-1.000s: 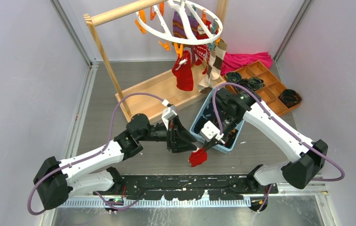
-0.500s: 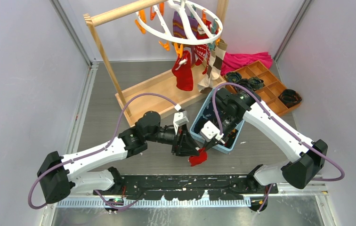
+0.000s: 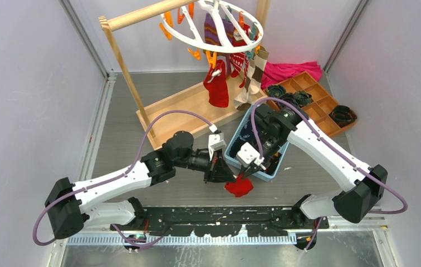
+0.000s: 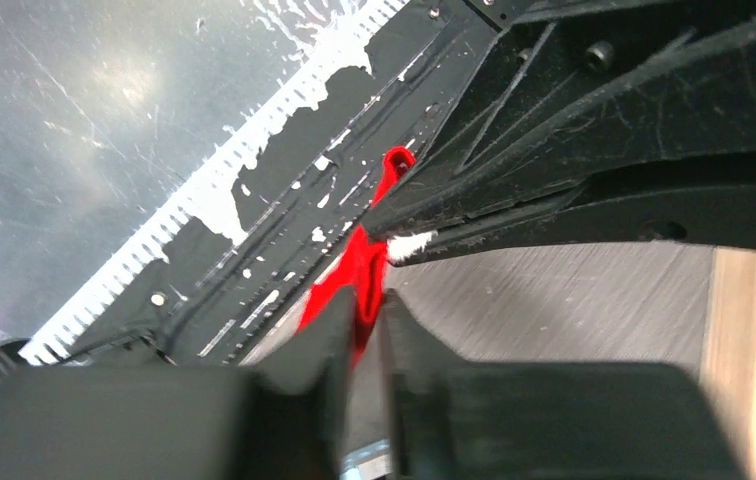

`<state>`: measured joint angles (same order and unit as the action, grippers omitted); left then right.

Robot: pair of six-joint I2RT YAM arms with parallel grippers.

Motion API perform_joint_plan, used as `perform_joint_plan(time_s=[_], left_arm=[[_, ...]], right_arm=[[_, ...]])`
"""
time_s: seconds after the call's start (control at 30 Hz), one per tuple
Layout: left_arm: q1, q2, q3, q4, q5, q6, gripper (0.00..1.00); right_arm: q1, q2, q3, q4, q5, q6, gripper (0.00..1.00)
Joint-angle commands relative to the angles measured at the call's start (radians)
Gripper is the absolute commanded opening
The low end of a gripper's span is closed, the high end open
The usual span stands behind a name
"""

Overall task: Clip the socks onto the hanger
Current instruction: Adjust the sock.

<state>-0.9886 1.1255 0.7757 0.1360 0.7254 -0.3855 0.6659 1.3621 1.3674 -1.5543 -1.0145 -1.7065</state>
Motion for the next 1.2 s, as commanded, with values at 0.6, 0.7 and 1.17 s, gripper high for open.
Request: perform_joint_plan(time_s=[0.6,0.7,1.17], left_arm=[[-0.007,-0.373,-0.106,-0.356,-1.264,-0.787,0.00],[-0.007,-0.310,-0.052,-0.396,-1.324,-0.871,0.00],[-0.025,-0.166,0.077,-0.431,-1.402,-1.088,0.00]], right_arm=[[0.005,-0.025,0.026,0.668,0.133,1.136,0.66],[0.014,-0.016,0.009,0.776,0.189,1.263,0.65],[0.029,0.002,-0.030,0.943,0.344,1.444,0.64]])
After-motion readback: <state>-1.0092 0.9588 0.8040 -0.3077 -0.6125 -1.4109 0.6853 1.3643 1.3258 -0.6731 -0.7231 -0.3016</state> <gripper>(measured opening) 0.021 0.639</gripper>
